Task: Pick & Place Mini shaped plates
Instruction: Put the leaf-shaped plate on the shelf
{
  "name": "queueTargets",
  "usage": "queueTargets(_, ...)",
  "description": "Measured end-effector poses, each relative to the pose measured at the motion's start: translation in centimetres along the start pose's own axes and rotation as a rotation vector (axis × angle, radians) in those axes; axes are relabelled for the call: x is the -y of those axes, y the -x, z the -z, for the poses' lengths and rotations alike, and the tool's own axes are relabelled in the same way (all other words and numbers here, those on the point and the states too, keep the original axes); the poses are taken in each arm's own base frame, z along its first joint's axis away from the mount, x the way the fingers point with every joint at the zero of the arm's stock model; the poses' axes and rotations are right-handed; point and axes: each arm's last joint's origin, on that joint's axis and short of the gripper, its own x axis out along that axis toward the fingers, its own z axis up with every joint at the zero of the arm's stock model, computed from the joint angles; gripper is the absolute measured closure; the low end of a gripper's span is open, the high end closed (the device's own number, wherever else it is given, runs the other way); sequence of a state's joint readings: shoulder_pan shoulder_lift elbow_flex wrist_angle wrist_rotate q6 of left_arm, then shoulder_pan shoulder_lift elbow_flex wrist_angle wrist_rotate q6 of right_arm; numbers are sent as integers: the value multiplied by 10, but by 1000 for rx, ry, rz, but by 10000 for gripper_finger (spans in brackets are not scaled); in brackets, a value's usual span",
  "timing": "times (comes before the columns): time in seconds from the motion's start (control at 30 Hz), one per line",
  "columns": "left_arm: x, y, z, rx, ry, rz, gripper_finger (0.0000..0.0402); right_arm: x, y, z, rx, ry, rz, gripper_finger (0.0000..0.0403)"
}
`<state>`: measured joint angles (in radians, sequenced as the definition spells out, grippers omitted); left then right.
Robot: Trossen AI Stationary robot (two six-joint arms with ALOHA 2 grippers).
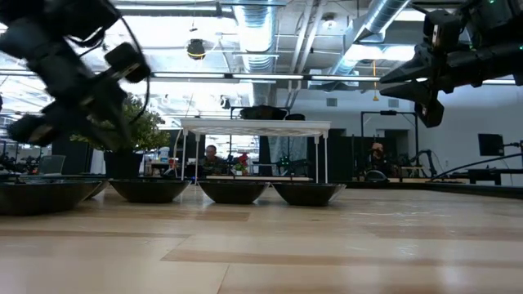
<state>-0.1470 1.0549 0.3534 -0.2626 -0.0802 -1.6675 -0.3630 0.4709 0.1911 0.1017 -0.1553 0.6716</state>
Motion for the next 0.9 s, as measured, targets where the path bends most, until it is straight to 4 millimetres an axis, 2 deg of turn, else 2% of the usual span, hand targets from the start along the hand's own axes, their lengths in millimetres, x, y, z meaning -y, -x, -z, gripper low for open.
queueTargets(0.13,-15,-2,10,-38,51,-32,294,0,0,0,0,0,0,305)
queueTargets(0.33,-18,2,19,-71,65,-31,294,0,0,0,0,0,0,305)
queueTargets(0.43,-21,5,20,-76,51,-46,294,0,0,0,-1,-1,1,305)
queueTargets(0.67,-39,17,19,-130,57,-209,294,1,0,1,-8,-2,6,305)
queueTargets(0.9,-46,24,14,-71,51,-252,294,2,0,2,-24,-5,20,305)
